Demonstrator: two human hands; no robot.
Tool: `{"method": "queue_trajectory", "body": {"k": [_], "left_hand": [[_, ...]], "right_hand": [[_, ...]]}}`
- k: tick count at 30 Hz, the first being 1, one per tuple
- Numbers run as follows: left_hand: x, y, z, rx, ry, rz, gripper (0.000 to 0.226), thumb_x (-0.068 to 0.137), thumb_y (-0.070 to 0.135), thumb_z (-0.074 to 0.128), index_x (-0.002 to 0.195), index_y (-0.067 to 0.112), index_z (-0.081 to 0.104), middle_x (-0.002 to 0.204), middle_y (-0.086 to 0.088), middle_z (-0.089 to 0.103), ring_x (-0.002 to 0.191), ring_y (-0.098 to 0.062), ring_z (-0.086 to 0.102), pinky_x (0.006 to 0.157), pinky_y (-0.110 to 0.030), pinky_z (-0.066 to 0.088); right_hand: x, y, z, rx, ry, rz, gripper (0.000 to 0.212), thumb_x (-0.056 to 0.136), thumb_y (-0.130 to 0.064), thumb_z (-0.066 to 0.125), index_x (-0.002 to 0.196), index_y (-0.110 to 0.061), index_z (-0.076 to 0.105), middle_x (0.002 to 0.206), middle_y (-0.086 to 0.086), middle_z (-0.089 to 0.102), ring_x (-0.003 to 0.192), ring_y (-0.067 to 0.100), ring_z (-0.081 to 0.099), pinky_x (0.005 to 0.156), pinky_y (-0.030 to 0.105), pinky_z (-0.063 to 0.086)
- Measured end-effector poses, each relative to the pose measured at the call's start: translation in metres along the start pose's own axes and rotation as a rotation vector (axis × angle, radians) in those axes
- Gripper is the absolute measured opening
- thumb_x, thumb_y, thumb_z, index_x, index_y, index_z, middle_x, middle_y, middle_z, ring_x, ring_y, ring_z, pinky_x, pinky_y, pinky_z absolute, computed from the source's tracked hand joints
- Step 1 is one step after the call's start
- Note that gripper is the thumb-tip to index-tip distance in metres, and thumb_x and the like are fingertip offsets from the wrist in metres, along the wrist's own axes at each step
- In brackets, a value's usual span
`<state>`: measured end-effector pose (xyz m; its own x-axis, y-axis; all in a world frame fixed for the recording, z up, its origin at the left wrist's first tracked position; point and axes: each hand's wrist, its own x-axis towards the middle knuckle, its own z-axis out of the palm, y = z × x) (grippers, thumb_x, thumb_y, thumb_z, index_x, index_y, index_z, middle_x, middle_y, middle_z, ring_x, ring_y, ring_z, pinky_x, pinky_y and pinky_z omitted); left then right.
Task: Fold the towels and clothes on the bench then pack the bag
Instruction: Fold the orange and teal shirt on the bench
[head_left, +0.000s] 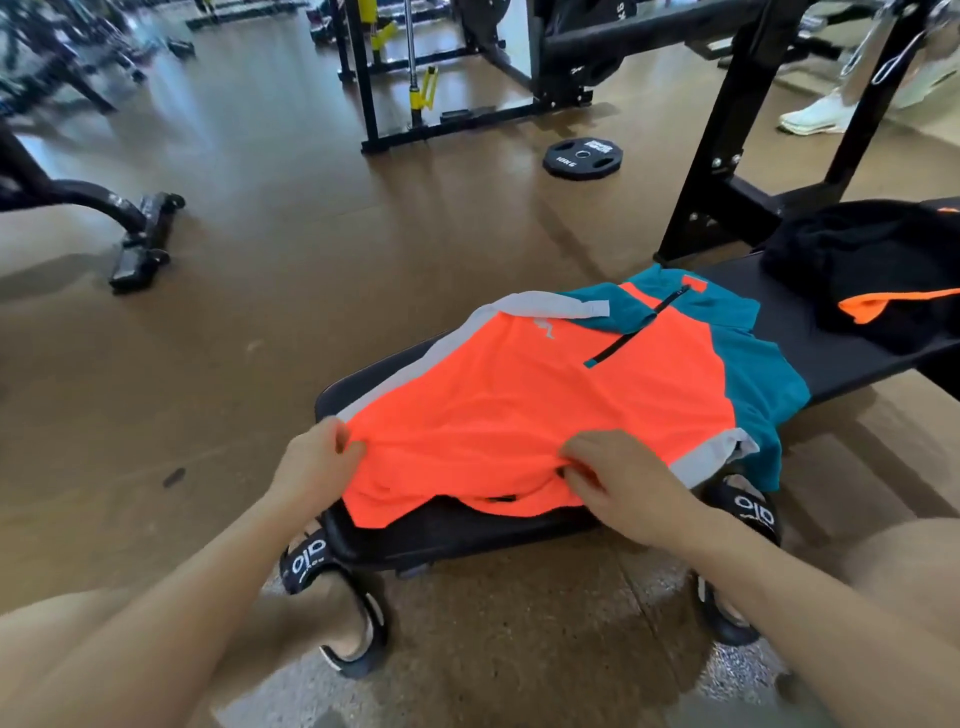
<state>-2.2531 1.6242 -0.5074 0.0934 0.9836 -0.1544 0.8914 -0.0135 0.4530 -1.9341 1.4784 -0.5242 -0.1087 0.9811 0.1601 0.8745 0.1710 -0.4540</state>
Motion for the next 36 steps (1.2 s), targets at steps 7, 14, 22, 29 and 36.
{"method": "queue_trajectory", "body": {"k": [7, 14, 22, 29, 36], "left_hand": [[0.007, 0.008, -0.015, -0.452, -0.252, -0.481, 0.076, 0.09, 0.072, 0.051, 0.124, 0.005, 0.047, 0.107, -0.017, 0.064, 0.089, -0.027, 0.066, 0.069, -0.039, 0.057], [-0.016, 0.027, 0.013, -0.378, -0.232, -0.224, 0.052, 0.074, 0.048, 0.074, 0.104, 0.007, 0.065, 0.106, -0.007, 0.069, 0.097, -0.025, 0.066, 0.096, -0.05, 0.054], [-0.007, 0.031, -0.009, -1.172, -0.08, -0.437, 0.015, 0.105, 0.023, 0.049, 0.105, 0.016, 0.062, 0.075, -0.001, 0.072, 0.064, -0.012, 0.067, 0.056, -0.024, 0.056], [-0.009, -0.013, -0.04, -0.976, -0.188, -0.557, 0.035, 0.098, 0.043, 0.055, 0.096, 0.007, 0.055, 0.074, -0.006, 0.05, 0.06, -0.018, 0.045, 0.055, -0.03, 0.042], [-0.052, -0.015, -0.021, -0.494, -0.517, -0.278, 0.033, 0.085, 0.017, 0.079, 0.116, 0.015, 0.069, 0.105, 0.001, 0.078, 0.096, -0.013, 0.074, 0.084, -0.03, 0.058]], "right_hand": [[0.008, 0.007, -0.002, 0.151, 0.163, 0.126, 0.032, 0.106, -0.024, 0.046, 0.075, -0.016, 0.045, 0.066, -0.007, 0.04, 0.059, 0.014, 0.038, 0.056, 0.036, 0.026], [0.017, 0.024, 0.007, -0.053, 0.23, 0.115, 0.032, 0.096, -0.028, 0.043, 0.093, -0.006, 0.066, 0.08, 0.007, 0.049, 0.071, 0.031, 0.05, 0.06, 0.041, 0.04], [0.01, 0.007, -0.01, 0.116, 0.103, 0.113, 0.023, 0.105, -0.029, 0.051, 0.119, -0.023, 0.068, 0.074, -0.003, 0.065, 0.065, 0.02, 0.058, 0.056, 0.04, 0.042], [0.004, -0.007, -0.008, 0.037, -0.059, -0.002, 0.047, 0.095, -0.059, 0.038, 0.113, -0.025, 0.067, 0.083, -0.01, 0.057, 0.076, 0.015, 0.057, 0.065, 0.037, 0.047], [0.004, 0.014, 0.008, -0.101, -0.151, -0.038, 0.03, 0.089, -0.042, 0.052, 0.104, -0.021, 0.067, 0.093, -0.001, 0.058, 0.086, 0.025, 0.056, 0.074, 0.043, 0.048]]}}
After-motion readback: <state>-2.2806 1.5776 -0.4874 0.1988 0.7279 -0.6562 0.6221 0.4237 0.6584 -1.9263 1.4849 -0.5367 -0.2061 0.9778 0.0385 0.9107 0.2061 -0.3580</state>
